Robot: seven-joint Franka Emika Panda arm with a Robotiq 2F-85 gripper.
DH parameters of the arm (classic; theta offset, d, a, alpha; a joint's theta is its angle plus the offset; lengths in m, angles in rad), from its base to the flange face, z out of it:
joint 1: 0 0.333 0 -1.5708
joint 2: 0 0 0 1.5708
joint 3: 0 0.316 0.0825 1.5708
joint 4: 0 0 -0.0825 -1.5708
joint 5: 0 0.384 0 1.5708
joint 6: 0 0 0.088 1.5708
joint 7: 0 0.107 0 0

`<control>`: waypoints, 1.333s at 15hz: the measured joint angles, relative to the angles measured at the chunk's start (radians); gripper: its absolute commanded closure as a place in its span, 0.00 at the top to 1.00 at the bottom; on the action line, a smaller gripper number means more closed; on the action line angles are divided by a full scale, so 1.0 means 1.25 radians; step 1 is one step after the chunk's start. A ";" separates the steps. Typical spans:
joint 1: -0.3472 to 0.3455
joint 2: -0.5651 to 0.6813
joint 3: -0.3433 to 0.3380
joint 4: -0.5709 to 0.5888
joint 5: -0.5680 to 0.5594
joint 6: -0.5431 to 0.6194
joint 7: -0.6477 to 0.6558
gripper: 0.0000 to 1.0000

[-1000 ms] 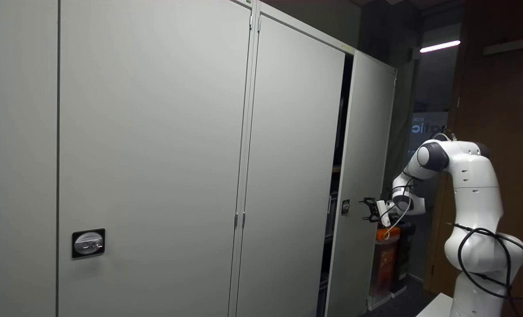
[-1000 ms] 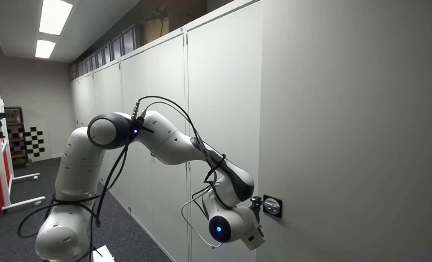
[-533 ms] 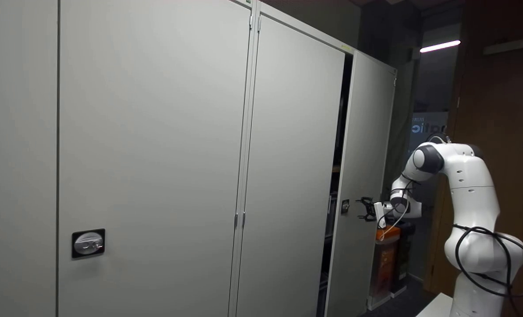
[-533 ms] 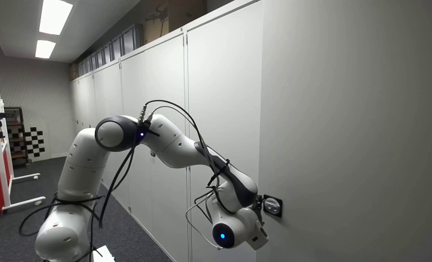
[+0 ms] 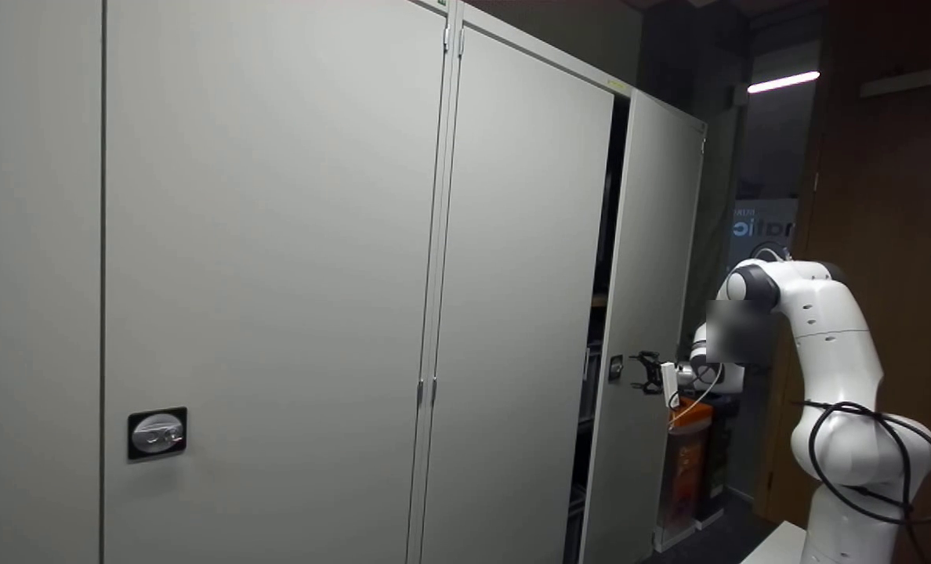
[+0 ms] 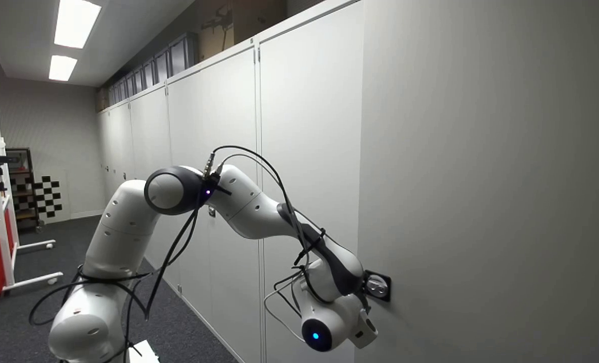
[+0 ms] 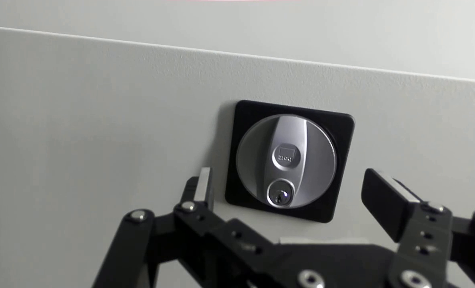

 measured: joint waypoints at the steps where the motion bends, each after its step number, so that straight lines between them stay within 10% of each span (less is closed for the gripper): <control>1: 0.000 0.005 0.001 0.004 0.008 0.000 0.000 1.00; 5: 0.000 0.017 0.004 0.014 0.036 0.000 0.000 1.00; 8: 0.000 0.019 0.006 0.015 0.043 0.000 0.000 0.65; 13: 0.001 0.031 0.007 0.029 0.051 0.000 0.000 0.37; 20: 0.011 0.033 0.009 0.045 0.053 0.000 0.002 0.51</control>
